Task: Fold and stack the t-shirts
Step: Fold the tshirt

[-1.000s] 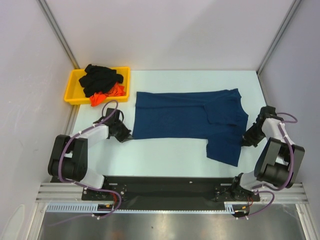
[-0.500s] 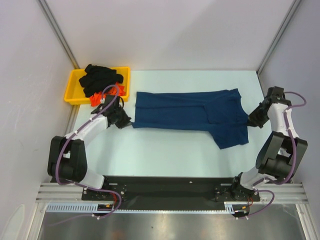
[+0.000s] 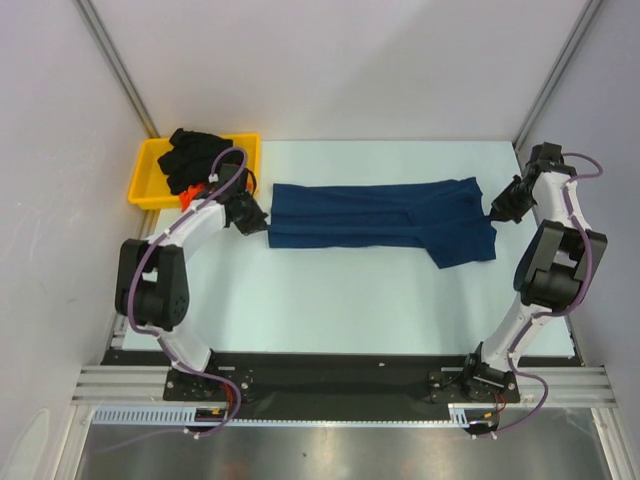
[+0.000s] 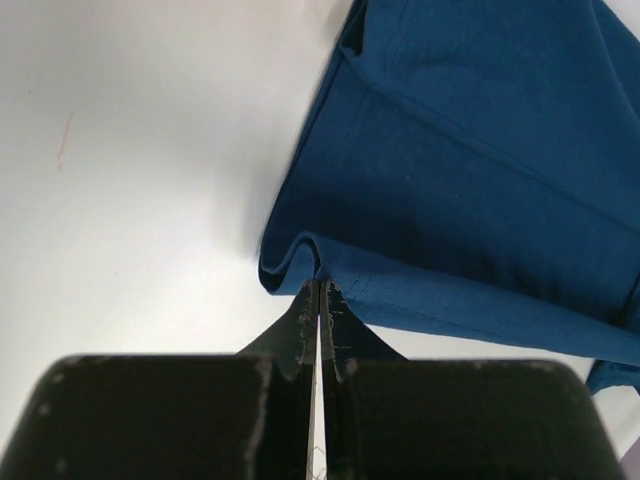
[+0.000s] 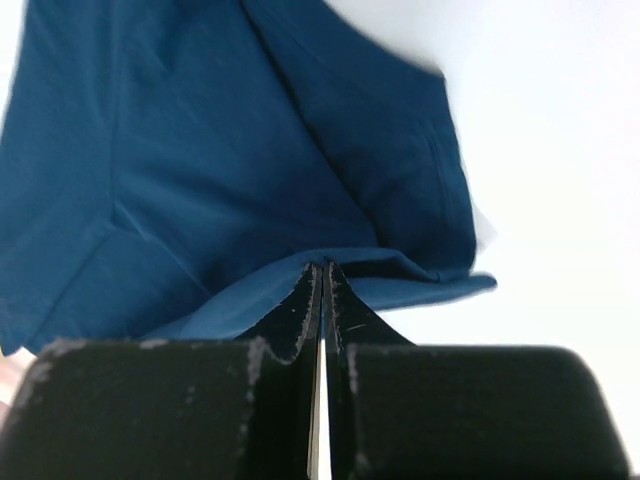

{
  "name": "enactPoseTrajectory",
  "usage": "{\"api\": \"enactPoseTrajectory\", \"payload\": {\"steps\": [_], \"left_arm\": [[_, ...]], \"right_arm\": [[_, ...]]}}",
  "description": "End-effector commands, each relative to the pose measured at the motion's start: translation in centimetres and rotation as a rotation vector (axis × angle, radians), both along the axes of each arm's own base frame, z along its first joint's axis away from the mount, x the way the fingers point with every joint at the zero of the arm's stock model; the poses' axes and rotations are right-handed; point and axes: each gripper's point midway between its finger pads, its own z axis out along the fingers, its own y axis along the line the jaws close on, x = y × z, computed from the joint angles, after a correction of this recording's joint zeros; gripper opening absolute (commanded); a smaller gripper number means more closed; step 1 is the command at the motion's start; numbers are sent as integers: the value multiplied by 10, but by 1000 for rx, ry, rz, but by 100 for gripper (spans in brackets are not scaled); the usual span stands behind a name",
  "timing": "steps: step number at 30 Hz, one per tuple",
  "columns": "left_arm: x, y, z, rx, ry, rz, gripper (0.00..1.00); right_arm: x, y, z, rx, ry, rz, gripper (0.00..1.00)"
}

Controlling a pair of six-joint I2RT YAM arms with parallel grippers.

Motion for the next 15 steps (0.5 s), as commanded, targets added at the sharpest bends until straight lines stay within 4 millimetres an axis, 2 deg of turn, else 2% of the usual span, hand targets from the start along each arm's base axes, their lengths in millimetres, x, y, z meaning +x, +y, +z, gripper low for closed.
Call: {"api": "enactPoseTrajectory", "payload": {"steps": [1, 3, 5, 6, 7, 10, 15], "left_arm": [[21, 5, 10, 29, -27, 5, 0], [26, 9, 1, 33, -2, 17, 0], [34, 9, 1, 24, -2, 19, 0], [37, 9, -6, 30, 15, 16, 0], [45, 9, -1, 30, 3, 16, 0], [55, 8, -3, 36, 6, 6, 0], [60, 8, -10, 37, 28, 19, 0]], "right_arm": [[20, -4, 12, -6, -37, 16, 0], [29, -4, 15, 4, -52, 20, 0], [35, -2, 12, 19, -53, 30, 0], [42, -3, 17, 16, -69, 31, 0], [43, -1, 16, 25, -66, 36, 0], [52, 2, 10, 45, -52, 52, 0], [61, 8, -3, 61, -19, 82, 0]]}}
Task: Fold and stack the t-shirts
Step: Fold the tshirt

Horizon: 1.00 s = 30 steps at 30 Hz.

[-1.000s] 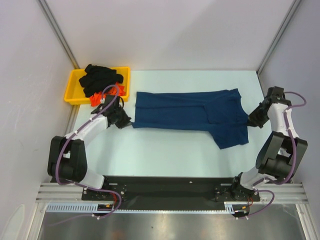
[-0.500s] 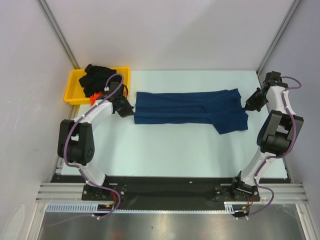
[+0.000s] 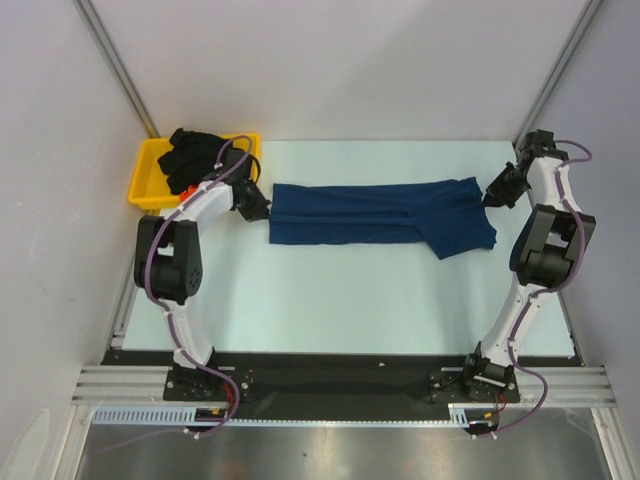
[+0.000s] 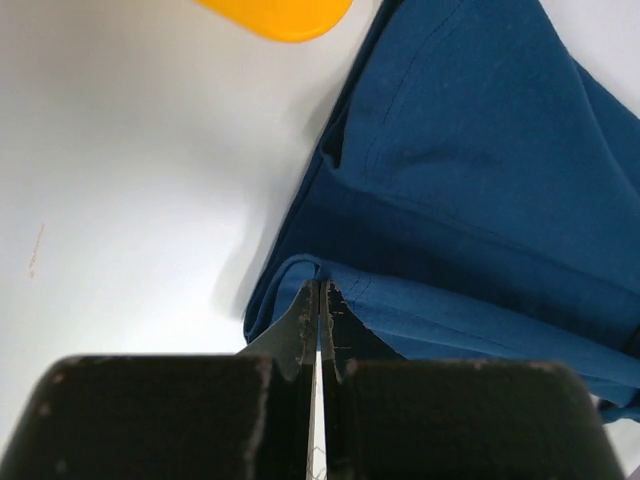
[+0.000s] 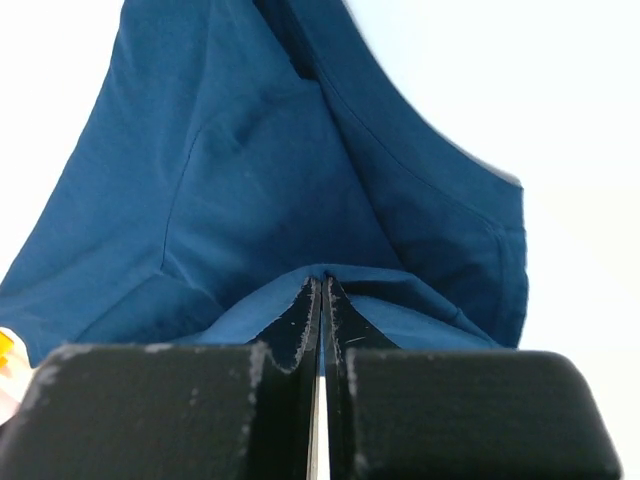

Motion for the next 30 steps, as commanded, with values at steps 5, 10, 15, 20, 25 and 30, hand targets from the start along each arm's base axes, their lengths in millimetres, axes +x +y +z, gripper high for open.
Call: {"api": "enactPoseTrajectory", "payload": {"steps": [5, 10, 15, 20, 25, 30], "left_arm": [[11, 9, -2, 24, 17, 18, 0], [13, 11, -10, 23, 30, 25, 0], [22, 9, -9, 14, 21, 26, 0], [30, 8, -11, 4, 23, 33, 0], [35, 5, -12, -3, 24, 36, 0], [38, 4, -14, -9, 24, 36, 1]], "right_arm": [[14, 6, -1, 5, -2, 42, 0], [16, 2, -6, -3, 5, 39, 0], [20, -9, -9, 6, 1, 14, 0], [33, -8, -14, 39, -4, 12, 0], [41, -10, -17, 64, -12, 3, 0], [45, -14, -23, 78, -7, 0, 1]]}}
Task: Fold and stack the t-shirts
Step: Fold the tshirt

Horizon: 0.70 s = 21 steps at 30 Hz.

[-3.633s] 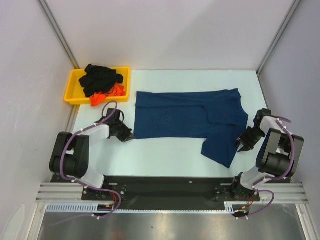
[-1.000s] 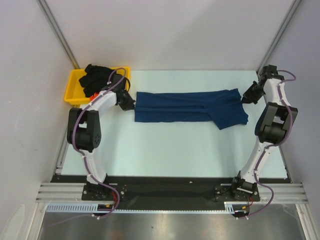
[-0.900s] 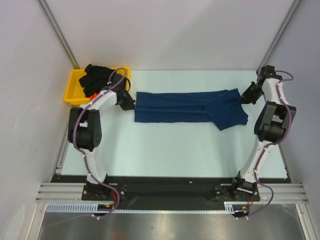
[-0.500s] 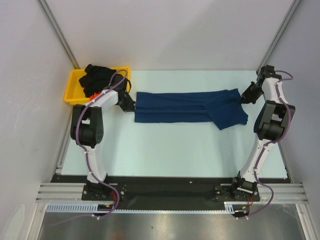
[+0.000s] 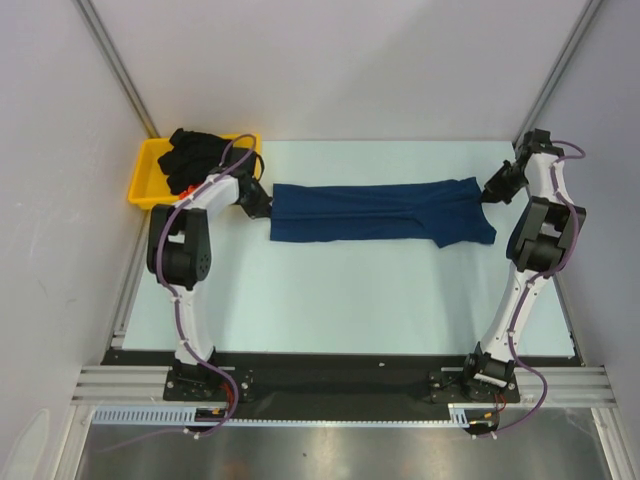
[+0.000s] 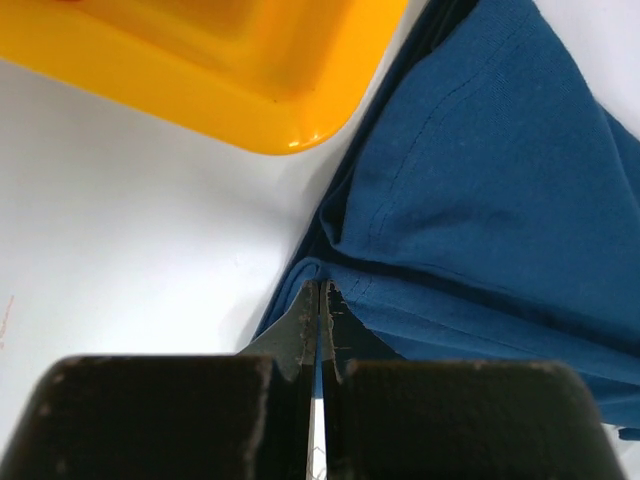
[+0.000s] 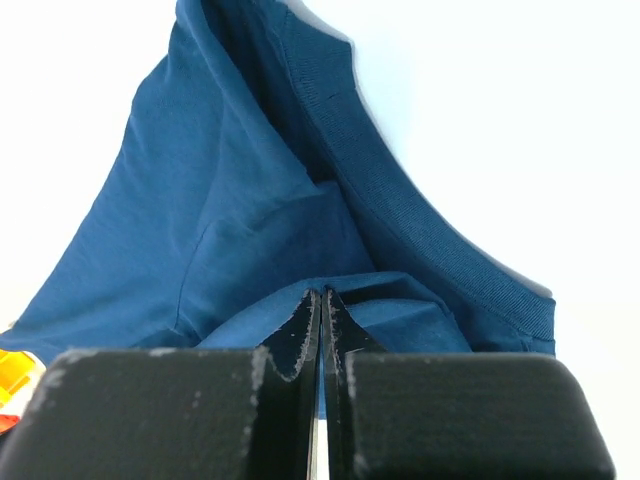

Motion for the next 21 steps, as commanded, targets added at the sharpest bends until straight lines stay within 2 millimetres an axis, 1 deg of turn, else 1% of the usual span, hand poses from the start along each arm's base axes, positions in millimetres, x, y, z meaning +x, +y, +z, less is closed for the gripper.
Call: {"api": "enactPoseTrajectory", "payload": {"steps": [1, 6, 11, 12, 14, 16, 18, 19, 20, 21], "left_arm": [[14, 4, 10, -14, -31, 25, 0], [18, 2, 9, -19, -38, 21, 1], [23, -1, 10, -21, -41, 4, 2], [25, -2, 13, -20, -49, 1, 6], [27, -2, 15, -5, -58, -11, 9], [30, -3, 20, 7, -70, -17, 19], [30, -1, 22, 18, -71, -13, 29], [30, 1, 26, 27, -81, -16, 31], [30, 2, 28, 30, -83, -15, 34], [28, 2, 29, 32, -80, -18, 40]], "right_arm": [[8, -9, 8, 6, -27, -16, 1], [8, -17, 5, 2, -28, -31, 1], [9, -19, 0, 11, -23, -35, 2], [9, -19, 0, 13, -21, -32, 3], [8, -19, -3, 14, -14, -30, 6], [8, -20, -3, 12, -14, -26, 9], [8, -22, -4, 2, -10, -24, 15], [10, -24, 1, -8, -22, -22, 23], [9, -25, 2, -16, -15, -21, 27], [8, -29, 3, -42, -9, -22, 31]]}}
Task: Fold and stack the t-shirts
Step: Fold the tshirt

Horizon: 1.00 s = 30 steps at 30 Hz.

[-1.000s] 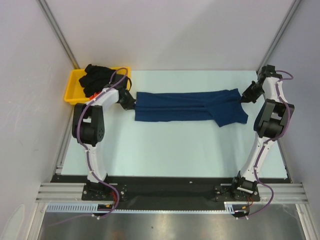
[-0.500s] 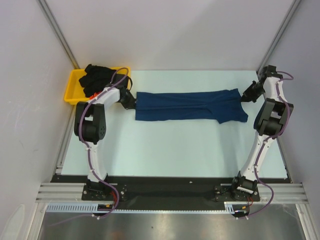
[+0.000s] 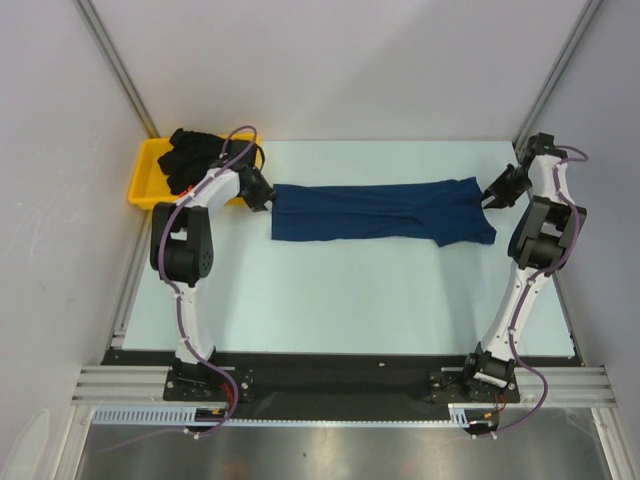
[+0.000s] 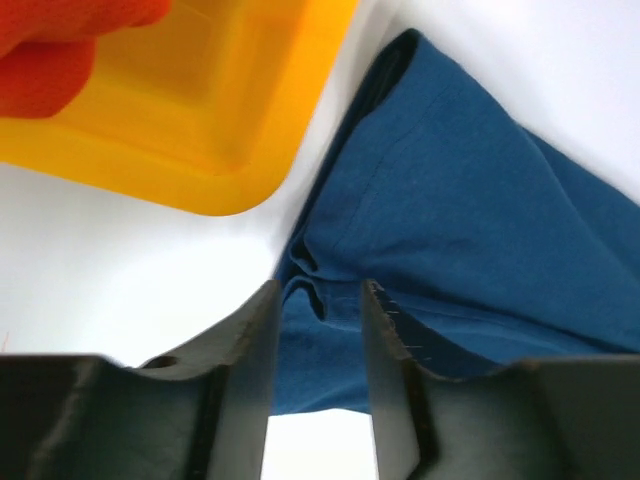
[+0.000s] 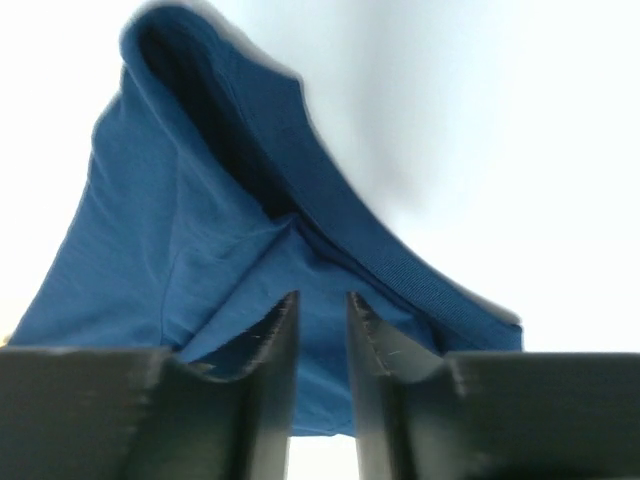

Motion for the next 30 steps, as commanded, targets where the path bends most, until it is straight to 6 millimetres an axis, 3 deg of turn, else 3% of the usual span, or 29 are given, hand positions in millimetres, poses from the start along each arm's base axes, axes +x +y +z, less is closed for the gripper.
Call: {"api": "enactPoseTrajectory", "payload": {"steps": [1, 6, 10, 11, 12, 13, 14, 15, 16, 17, 18, 19, 21, 22, 25, 26, 30], "left_arm": [[5, 10, 20, 57, -42, -4, 45], [-2, 24, 50, 144, -103, -50, 72], [-13, 29, 77, 215, -165, -138, 78], [-18, 28, 76, 217, -176, -159, 80], [-24, 24, 90, 205, -212, -182, 82], [-30, 21, 91, 201, -221, -206, 83], [-33, 17, 93, 184, -237, -223, 83], [-45, 14, 82, 170, -216, -239, 83], [-52, 7, 90, 124, -240, -259, 83], [-59, 3, 89, 99, -243, -267, 83], [-68, 1, 75, 80, -225, -269, 84], [-75, -5, 78, 33, -230, -267, 84], [-86, -10, 64, -15, -205, -259, 82], [-89, -14, 61, -52, -198, -238, 81], [-97, -28, 51, -171, -191, -188, 79], [-98, -33, 49, -217, -186, -181, 79], [-93, -37, 29, -299, -168, -101, 76]], "right_arm": [[12, -19, 28, -84, -57, 2, 39], [-2, -36, 42, -190, -24, -13, 54], [-16, -37, 63, -230, -32, -23, 65], [-18, -37, 68, -227, -42, -28, 66], [-29, -32, 58, -207, -11, -29, 67], [-33, -31, 58, -202, -15, -33, 69], [-32, -32, 76, -221, -75, -46, 70], [-37, -32, 76, -218, -81, -57, 72], [-50, -28, 66, -202, -62, -58, 75], [-48, -25, 77, -191, -121, -72, 77], [-54, -27, 79, -174, -135, -87, 77], [-64, -24, 65, -145, -120, -103, 77], [-71, -20, 71, -99, -157, -121, 78], [-81, -21, 58, -80, -139, -138, 78], [-88, -21, 57, -51, -165, -164, 79], [-95, -15, 47, -13, -150, -165, 79], [-100, -9, 35, 46, -146, -181, 80]]}}
